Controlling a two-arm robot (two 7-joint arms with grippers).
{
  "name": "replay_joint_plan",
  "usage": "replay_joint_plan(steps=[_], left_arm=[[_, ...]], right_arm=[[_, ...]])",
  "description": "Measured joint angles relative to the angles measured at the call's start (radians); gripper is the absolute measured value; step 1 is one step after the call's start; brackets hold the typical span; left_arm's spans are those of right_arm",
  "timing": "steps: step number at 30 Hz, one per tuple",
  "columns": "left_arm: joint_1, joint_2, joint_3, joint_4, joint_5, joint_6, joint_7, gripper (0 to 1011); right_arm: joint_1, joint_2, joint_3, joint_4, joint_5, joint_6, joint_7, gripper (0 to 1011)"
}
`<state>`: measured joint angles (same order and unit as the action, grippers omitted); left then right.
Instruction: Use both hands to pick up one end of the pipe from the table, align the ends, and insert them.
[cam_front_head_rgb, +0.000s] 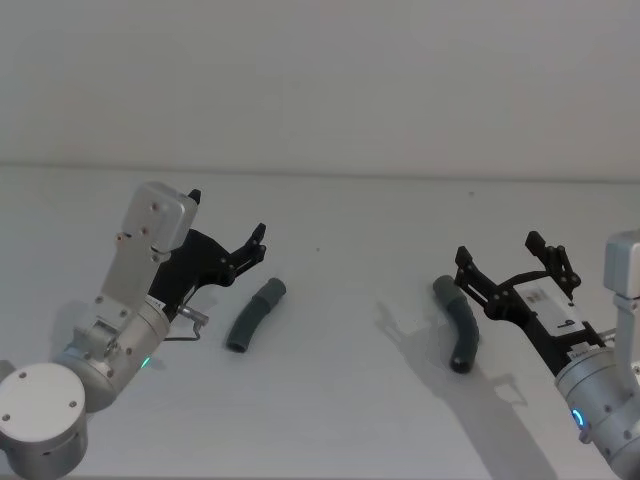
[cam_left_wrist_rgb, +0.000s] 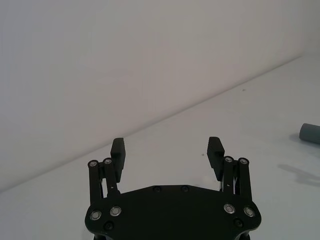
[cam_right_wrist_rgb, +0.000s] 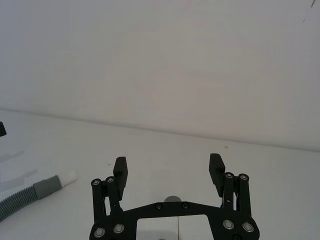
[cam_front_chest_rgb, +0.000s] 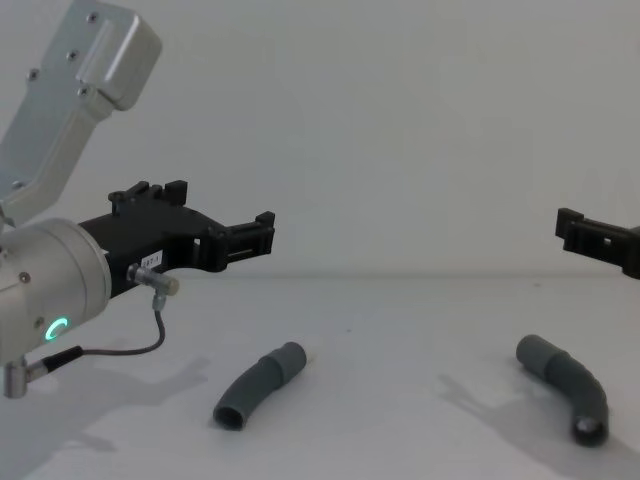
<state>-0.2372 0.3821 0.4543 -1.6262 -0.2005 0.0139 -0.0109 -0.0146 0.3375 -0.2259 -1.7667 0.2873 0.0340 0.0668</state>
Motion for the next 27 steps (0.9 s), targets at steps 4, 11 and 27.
replay_joint_plan(steps=[4, 11, 27], left_arm=[[0.000, -0.001, 0.000, 0.000, 0.000, 0.001, 0.000, 1002], [-0.004, -0.007, -0.001, -0.002, -0.006, 0.036, -0.006, 1002], [-0.040, -0.011, -0.014, -0.010, -0.089, 0.240, -0.090, 1002]], right_arm=[[0.000, 0.000, 0.000, 0.000, 0.000, 0.000, 0.000, 1001], [0.000, 0.000, 0.000, 0.000, 0.000, 0.000, 0.000, 1001], [0.000, 0.000, 0.000, 0.000, 0.000, 0.000, 0.000, 1001]])
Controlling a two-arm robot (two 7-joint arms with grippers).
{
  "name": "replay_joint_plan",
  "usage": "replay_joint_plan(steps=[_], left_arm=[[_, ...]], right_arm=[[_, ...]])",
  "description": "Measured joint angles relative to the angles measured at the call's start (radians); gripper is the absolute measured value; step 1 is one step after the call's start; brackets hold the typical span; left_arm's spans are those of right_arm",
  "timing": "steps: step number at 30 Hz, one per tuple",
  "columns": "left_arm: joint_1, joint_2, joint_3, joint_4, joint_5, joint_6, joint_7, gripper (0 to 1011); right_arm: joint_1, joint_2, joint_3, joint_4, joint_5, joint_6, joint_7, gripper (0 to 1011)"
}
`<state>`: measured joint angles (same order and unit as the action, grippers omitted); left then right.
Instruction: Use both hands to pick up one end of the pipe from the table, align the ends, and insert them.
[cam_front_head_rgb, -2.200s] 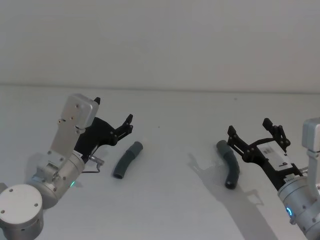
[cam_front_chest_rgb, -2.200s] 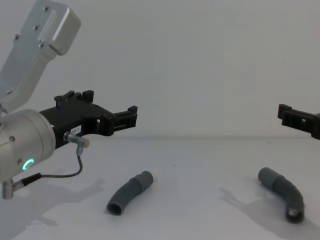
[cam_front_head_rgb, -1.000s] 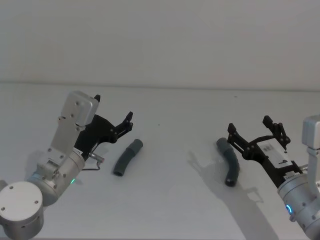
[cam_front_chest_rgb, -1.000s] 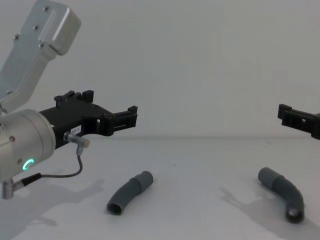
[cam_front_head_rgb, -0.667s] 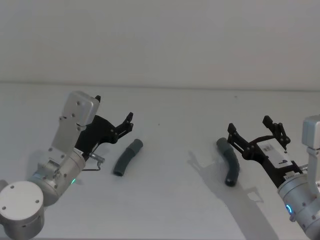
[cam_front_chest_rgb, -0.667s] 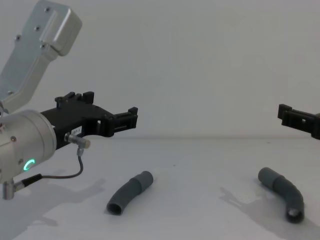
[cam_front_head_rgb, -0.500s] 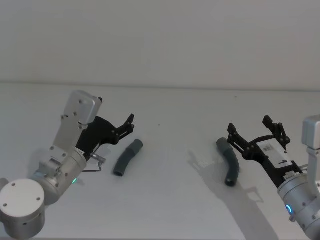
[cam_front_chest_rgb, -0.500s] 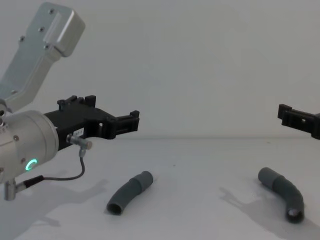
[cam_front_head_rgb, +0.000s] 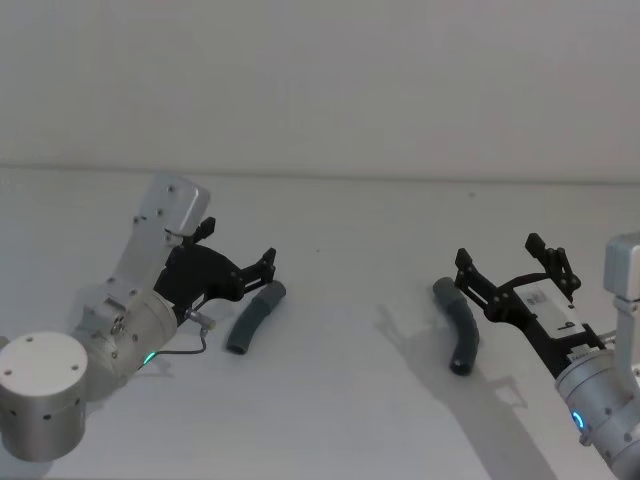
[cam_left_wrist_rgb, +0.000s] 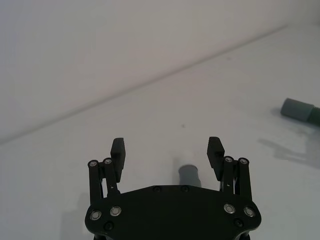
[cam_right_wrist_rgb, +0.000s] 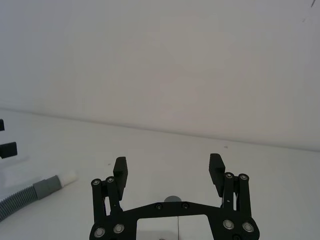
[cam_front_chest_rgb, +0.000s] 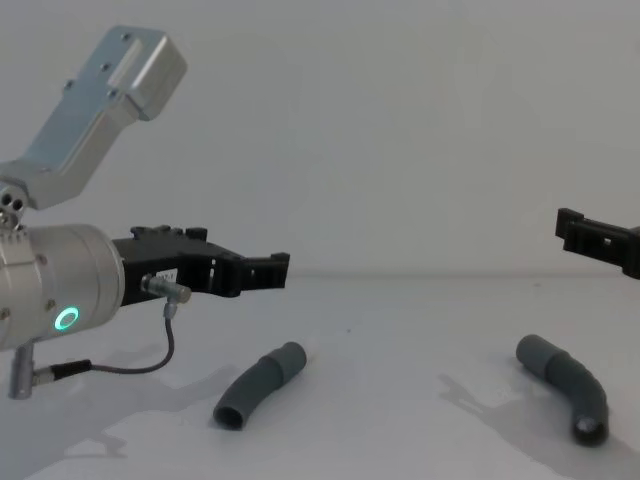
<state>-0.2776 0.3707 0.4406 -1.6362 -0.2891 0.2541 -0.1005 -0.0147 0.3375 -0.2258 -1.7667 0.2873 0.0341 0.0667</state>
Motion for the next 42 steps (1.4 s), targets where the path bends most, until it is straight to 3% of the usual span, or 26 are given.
replay_joint_plan(steps=[7, 15, 31, 42], left_arm=[[-0.037, 0.004, 0.003, 0.013, -0.037, 0.111, -0.059, 1002], [-0.114, 0.008, 0.030, 0.070, -0.056, 0.229, -0.134, 1002], [-0.217, -0.023, 0.069, 0.193, -0.051, 0.314, -0.202, 1002], [-0.239, -0.035, 0.074, 0.220, -0.043, 0.354, -0.211, 1002]], right_arm=[[0.000, 0.000, 0.000, 0.000, 0.000, 0.000, 0.000, 1001], [0.000, 0.000, 0.000, 0.000, 0.000, 0.000, 0.000, 1001], [0.000, 0.000, 0.000, 0.000, 0.000, 0.000, 0.000, 1001], [0.000, 0.000, 0.000, 0.000, 0.000, 0.000, 0.000, 1001]])
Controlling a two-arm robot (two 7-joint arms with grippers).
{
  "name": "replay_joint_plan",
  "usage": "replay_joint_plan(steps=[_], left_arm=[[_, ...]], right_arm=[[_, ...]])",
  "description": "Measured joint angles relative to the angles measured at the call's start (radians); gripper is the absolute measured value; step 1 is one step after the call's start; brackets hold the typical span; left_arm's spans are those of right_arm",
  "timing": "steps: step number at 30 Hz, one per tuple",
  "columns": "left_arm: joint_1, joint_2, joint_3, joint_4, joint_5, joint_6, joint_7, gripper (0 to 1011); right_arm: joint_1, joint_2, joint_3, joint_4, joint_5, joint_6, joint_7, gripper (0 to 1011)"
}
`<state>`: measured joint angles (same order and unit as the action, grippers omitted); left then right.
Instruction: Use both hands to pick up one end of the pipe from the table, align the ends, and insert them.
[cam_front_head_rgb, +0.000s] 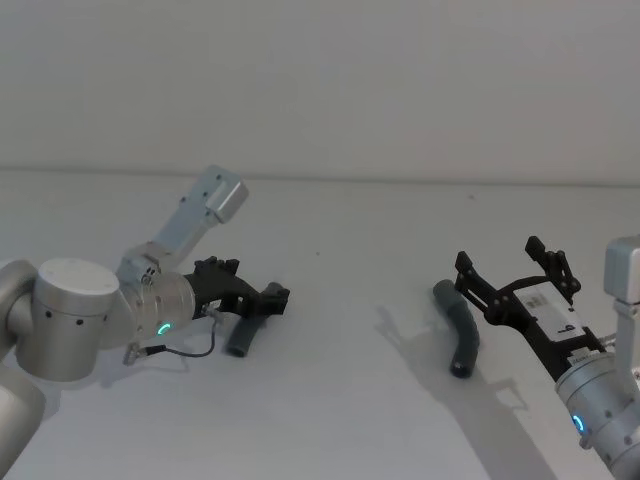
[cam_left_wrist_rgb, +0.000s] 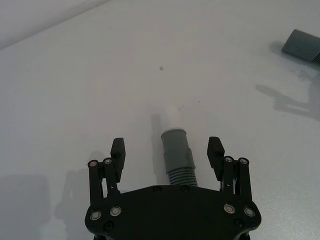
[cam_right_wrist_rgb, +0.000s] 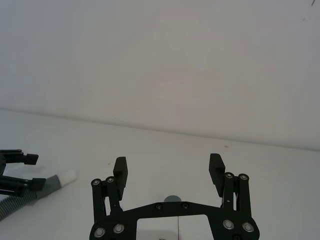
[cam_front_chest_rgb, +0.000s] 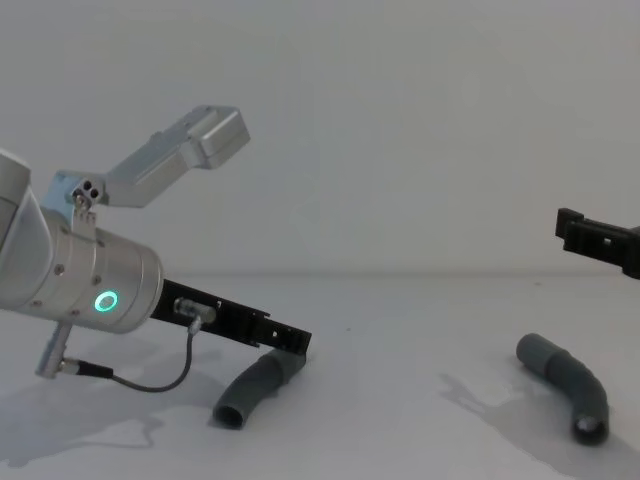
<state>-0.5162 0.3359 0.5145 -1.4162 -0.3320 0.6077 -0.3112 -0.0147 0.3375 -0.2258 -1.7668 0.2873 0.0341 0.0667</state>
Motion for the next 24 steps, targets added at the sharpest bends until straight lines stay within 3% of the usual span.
replay_joint_plan(steps=[24], left_arm=[[-0.021, -0.019, 0.010, 0.049, 0.032, 0.023, -0.008, 1001]], right_arm=[[0.000, 0.000, 0.000, 0.000, 0.000, 0.000, 0.000, 1001]])
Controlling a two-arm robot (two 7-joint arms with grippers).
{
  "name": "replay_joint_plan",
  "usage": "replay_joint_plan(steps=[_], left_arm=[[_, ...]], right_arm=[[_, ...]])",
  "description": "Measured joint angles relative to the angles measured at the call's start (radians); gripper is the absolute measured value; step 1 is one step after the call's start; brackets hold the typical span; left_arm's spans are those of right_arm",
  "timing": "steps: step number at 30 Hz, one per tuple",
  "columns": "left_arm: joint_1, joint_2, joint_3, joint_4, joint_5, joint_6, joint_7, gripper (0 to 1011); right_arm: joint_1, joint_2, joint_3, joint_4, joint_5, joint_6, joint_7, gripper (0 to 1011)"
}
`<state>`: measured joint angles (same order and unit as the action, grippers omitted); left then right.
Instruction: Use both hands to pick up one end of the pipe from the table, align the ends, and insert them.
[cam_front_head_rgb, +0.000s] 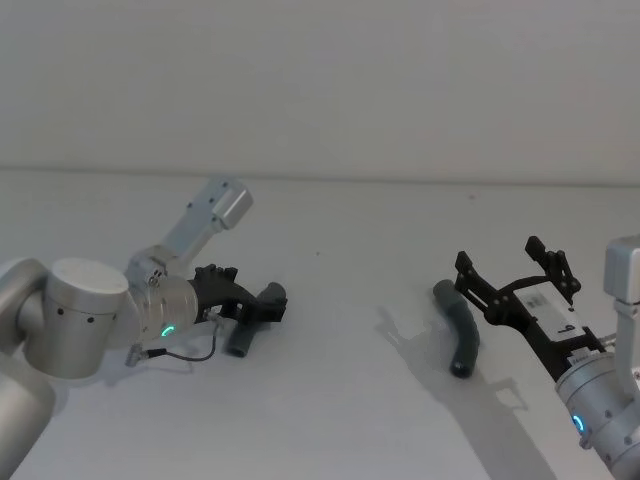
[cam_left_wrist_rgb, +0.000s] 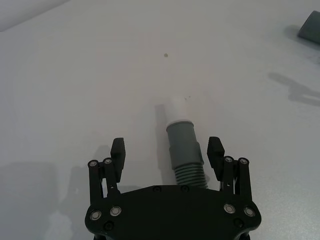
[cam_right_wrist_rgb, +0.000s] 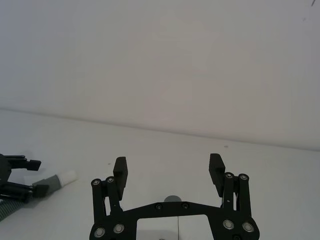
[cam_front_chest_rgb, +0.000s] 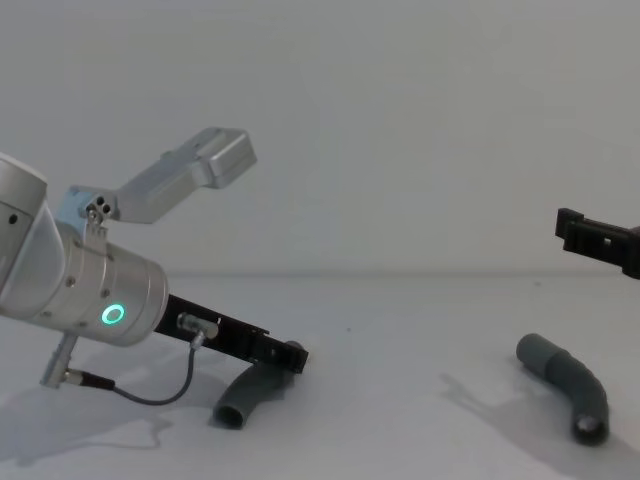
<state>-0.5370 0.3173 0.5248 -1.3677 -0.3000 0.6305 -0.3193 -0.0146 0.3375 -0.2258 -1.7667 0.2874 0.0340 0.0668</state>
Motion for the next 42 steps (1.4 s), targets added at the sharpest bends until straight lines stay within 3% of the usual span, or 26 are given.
replay_joint_plan(steps=[20, 24, 42], left_arm=[[-0.012, -0.023, 0.010, 0.029, 0.026, 0.011, -0.004, 1000], [-0.013, -0.024, 0.010, 0.030, 0.028, 0.012, -0.003, 946], [-0.014, -0.029, 0.011, 0.034, 0.033, 0.016, 0.000, 415]], right_arm=[[0.000, 0.000, 0.000, 0.000, 0.000, 0.000, 0.000, 1001], [0.000, 0.000, 0.000, 0.000, 0.000, 0.000, 0.000, 1001], [0.000, 0.000, 0.000, 0.000, 0.000, 0.000, 0.000, 1001]])
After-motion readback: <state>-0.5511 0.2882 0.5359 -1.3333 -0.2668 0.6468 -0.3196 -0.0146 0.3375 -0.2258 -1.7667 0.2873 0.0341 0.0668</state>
